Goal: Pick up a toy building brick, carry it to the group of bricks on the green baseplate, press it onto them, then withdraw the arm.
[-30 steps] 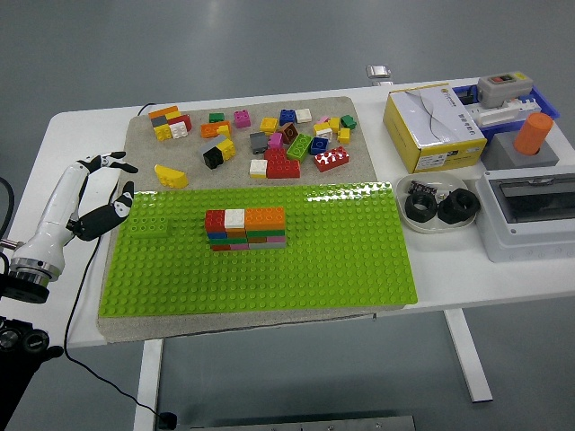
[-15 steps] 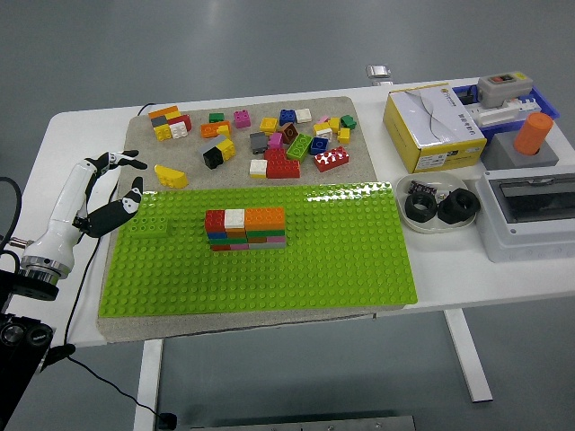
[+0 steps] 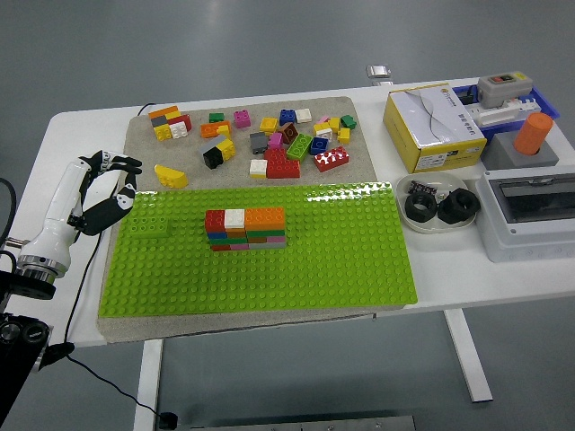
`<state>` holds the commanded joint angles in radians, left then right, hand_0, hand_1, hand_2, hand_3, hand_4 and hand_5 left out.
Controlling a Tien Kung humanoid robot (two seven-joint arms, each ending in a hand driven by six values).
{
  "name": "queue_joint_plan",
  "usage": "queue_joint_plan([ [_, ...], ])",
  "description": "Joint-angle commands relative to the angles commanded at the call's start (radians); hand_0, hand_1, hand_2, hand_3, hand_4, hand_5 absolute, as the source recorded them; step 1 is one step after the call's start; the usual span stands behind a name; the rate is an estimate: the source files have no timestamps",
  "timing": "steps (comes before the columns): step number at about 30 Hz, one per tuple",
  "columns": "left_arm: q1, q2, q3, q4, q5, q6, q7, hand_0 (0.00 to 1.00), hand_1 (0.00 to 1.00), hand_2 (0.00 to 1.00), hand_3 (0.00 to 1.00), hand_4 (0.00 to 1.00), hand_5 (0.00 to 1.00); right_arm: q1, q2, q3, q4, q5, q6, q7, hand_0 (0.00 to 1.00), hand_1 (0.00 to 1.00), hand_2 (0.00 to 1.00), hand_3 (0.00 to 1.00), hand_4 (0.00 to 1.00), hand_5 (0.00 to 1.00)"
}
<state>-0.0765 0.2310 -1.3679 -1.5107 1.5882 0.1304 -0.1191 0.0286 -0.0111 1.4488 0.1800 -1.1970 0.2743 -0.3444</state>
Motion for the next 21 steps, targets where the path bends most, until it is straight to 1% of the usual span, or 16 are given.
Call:
queue_joint_plan([
  [4,0.000,-0.001,-0.010,0.004,-0.005,-0.004,-0.001,0.824,0.576,0.449,0.541,0.441,0.002,-0.001,0.000,0.012,0.000,-0.007,-0.003,-0.001,0.729,0.694,0.804,0.880,0.626,0.998],
  [5,0.000,-0.002,-0.013,0.005,-0.007,-0.005,-0.002,0.821,0.544,0.423,0.539,0.468,0.002,-0.002,0.000,0.016,0.000,-0.009,-0.004,-0.001,0.727,0.694,0.809,0.882,0.629,0.998],
  [10,0.001,-0.004,-0.026,0.008,-0.010,-0.011,-0.003,0.821,0.544,0.423,0.539,0.468,0.002,-0.003,-0.001,0.033,0.000,-0.018,-0.009,0.000,0.727,0.694,0.809,0.882,0.629,0.998],
  [11,0.001,-0.004,-0.027,0.008,-0.010,-0.012,-0.003,0.819,0.496,0.418,0.542,0.472,0.002,-0.003,-0.001,0.035,0.000,-0.019,-0.009,0.001,0.728,0.696,0.813,0.885,0.630,0.998],
  [16,0.002,-0.006,-0.034,0.013,-0.011,-0.015,-0.003,0.819,0.496,0.418,0.542,0.472,0.002,-0.001,-0.003,0.036,0.000,-0.019,-0.009,0.000,0.728,0.696,0.813,0.885,0.630,0.998],
  [17,0.002,-0.006,-0.035,0.015,-0.012,-0.017,-0.003,0.814,0.420,0.417,0.544,0.461,0.002,-0.001,-0.003,0.036,0.000,-0.019,-0.008,0.000,0.726,0.697,0.813,0.886,0.630,0.998],
  [21,0.001,-0.007,-0.037,0.021,-0.012,-0.023,-0.001,0.814,0.420,0.417,0.544,0.461,0.002,0.001,-0.004,0.037,0.000,-0.019,-0.007,-0.001,0.726,0.697,0.813,0.886,0.630,0.998],
])
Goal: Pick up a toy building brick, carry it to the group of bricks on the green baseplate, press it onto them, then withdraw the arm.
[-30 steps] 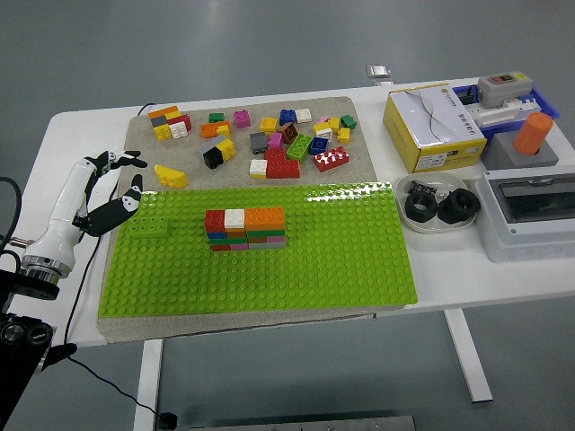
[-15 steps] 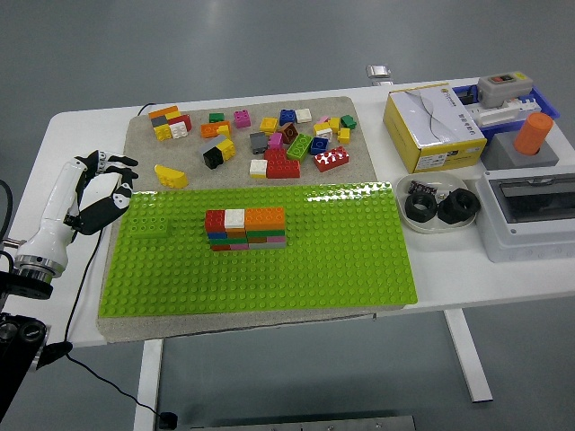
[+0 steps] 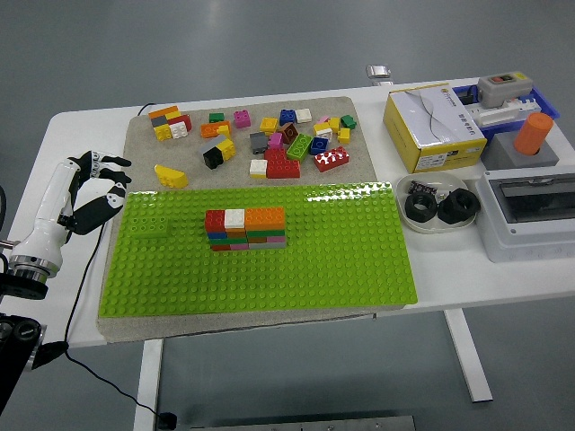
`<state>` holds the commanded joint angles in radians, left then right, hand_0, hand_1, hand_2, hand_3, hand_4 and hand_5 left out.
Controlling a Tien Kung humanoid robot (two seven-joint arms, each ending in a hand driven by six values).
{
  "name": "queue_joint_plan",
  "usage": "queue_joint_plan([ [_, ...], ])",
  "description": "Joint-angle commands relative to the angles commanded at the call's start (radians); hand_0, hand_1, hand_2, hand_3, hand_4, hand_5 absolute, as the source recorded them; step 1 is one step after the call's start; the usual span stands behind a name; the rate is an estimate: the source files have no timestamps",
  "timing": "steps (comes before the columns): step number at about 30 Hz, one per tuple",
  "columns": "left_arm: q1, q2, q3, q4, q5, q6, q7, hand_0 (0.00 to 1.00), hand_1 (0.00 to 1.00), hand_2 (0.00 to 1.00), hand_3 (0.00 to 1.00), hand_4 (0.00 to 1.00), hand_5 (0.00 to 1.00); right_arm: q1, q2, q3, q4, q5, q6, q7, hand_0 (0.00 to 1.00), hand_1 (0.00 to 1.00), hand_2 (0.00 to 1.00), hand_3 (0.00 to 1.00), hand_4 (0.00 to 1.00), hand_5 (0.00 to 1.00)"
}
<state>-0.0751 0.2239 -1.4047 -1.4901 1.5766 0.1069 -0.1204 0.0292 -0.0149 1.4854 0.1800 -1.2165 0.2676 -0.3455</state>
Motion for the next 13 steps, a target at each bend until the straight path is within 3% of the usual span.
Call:
queue_joint_plan([
  [7,0.000,0.000,-0.004,0.005,-0.002,-0.015,0.001,0.813,0.391,0.422,0.549,0.464,0.002,0.001,0.000,0.004,0.000,-0.003,0.000,0.001,0.727,0.696,0.812,0.885,0.630,0.998],
  [8,0.000,0.000,-0.004,0.006,-0.002,-0.019,0.002,0.855,0.615,0.503,0.579,0.538,0.002,0.000,0.000,0.003,0.000,-0.003,-0.001,0.001,0.726,0.697,0.812,0.885,0.631,0.998],
  [13,0.001,-0.001,-0.008,0.011,0.018,-0.058,0.023,0.855,0.615,0.503,0.579,0.538,0.002,0.000,0.000,0.002,0.000,-0.002,-0.002,0.003,0.726,0.697,0.812,0.885,0.631,0.998],
])
